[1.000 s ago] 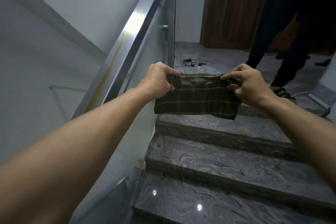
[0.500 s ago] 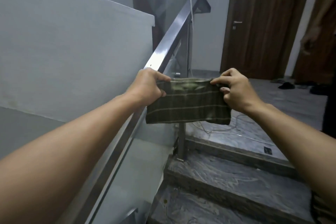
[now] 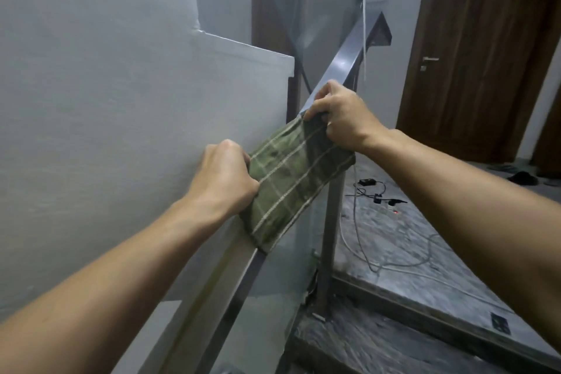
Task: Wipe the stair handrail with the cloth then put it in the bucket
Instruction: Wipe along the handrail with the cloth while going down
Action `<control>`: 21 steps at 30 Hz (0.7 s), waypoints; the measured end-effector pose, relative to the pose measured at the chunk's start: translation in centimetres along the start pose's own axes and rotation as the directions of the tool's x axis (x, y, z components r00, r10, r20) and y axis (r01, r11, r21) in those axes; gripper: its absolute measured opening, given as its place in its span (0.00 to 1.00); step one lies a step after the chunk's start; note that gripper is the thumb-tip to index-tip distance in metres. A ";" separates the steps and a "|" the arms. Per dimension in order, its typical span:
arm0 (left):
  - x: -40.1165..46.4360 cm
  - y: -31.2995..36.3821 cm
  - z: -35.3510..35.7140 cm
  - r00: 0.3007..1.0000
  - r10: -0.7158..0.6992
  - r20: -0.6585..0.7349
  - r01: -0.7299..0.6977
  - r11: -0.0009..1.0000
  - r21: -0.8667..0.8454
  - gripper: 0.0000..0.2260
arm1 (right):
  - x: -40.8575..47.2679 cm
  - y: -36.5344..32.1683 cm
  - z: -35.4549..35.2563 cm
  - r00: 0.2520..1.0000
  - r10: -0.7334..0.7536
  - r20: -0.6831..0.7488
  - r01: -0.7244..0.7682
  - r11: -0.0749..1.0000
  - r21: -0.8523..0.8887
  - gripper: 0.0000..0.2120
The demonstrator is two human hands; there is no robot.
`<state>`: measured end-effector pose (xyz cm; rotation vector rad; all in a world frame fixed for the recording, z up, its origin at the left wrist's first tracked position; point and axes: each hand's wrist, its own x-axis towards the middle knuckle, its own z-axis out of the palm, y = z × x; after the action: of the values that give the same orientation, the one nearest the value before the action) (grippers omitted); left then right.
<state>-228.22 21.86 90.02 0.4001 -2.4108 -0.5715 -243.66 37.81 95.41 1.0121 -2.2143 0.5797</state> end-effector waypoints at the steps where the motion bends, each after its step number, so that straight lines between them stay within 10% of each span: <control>1: 0.0 -0.2 0.3 1.000 -0.006 0.005 0.005 1.000 0.028 0.10 | 0.7 -0.3 0.4 0.999 -0.037 0.016 0.037 0.999 -0.020 0.17; 8: -2.0 -0.3 2.3 0.999 -0.007 0.042 0.000 0.988 0.154 0.08 | 2.1 -0.2 2.3 0.967 -0.252 0.040 0.252 0.920 -0.301 0.09; 13: -3.3 0.9 4.0 0.961 0.265 -0.078 -0.236 0.935 0.264 0.14 | 0.2 0.7 2.0 0.885 -0.427 0.185 0.453 0.699 -0.552 0.12; 21: -2.7 -0.6 8.1 0.976 0.137 0.168 -0.175 0.956 0.237 0.35 | -2.2 1.1 1.4 0.845 -0.070 0.530 0.281 0.901 -0.329 0.39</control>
<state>-231.19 24.91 82.60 0.2741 -2.6411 -0.2335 -243.90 38.69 92.74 1.2301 -2.4957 -0.2628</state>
